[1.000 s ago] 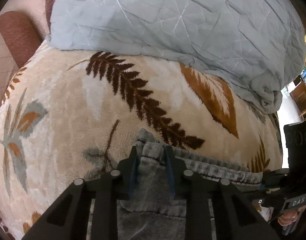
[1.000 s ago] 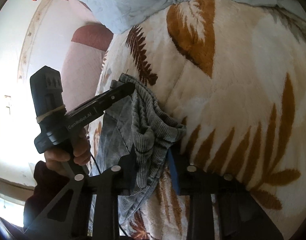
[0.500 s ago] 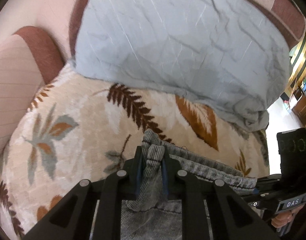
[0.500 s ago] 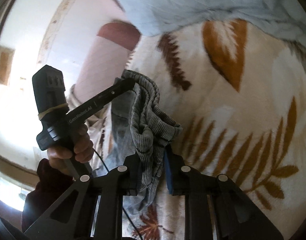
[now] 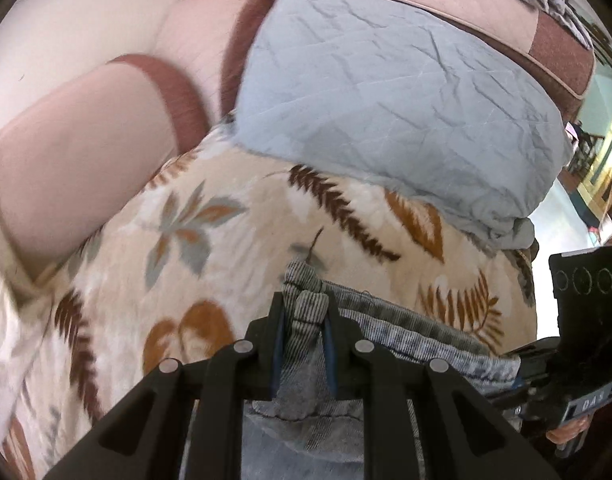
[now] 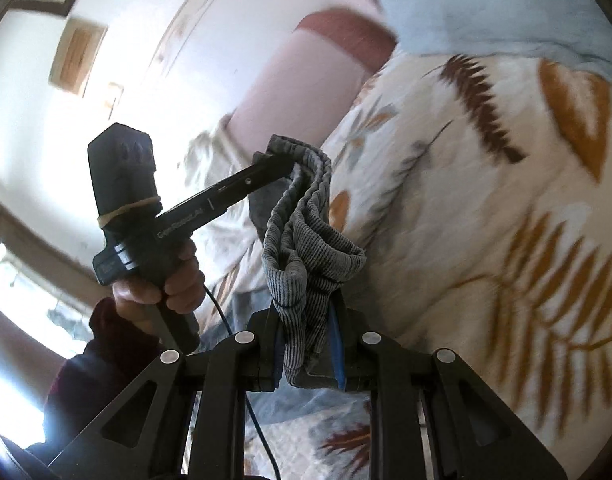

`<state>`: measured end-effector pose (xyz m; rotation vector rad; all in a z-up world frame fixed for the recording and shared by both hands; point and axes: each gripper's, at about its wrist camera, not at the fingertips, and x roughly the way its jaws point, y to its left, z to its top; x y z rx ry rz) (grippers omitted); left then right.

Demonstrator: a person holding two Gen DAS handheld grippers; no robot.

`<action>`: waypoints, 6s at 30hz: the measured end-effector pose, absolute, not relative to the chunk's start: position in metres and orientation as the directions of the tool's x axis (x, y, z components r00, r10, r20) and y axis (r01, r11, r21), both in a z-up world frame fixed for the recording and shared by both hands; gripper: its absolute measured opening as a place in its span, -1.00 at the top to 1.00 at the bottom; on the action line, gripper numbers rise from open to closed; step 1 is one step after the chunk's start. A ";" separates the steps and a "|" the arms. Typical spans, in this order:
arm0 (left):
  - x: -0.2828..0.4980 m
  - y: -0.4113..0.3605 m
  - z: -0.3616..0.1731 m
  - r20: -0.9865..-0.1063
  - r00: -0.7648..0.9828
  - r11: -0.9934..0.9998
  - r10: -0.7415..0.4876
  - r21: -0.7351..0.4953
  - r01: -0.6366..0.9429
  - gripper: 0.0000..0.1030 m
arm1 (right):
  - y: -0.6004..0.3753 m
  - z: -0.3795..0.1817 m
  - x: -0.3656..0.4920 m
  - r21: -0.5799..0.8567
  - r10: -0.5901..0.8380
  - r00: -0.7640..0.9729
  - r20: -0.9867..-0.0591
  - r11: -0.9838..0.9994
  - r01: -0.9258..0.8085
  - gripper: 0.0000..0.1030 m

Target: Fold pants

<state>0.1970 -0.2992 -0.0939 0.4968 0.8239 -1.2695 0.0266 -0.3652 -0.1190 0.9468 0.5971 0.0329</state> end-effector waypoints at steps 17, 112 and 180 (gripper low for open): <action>0.247 -0.159 -0.134 -0.797 0.275 0.558 -0.538 -0.091 0.825 0.48 | -0.257 -0.166 0.097 0.766 0.558 0.605 -0.568 0.627 0.141 -0.15; 0.145 0.168 -0.188 -0.698 0.659 0.890 -0.279 -0.446 -0.094 0.49 | 0.139 -0.189 0.366 0.017 0.053 0.084 -0.995 0.926 -0.376 0.07; 0.146 0.042 -0.157 -0.689 0.564 0.890 -0.455 -0.336 0.308 0.75 | -0.279 -0.170 0.203 0.836 0.650 0.581 -0.489 0.539 0.101 -0.58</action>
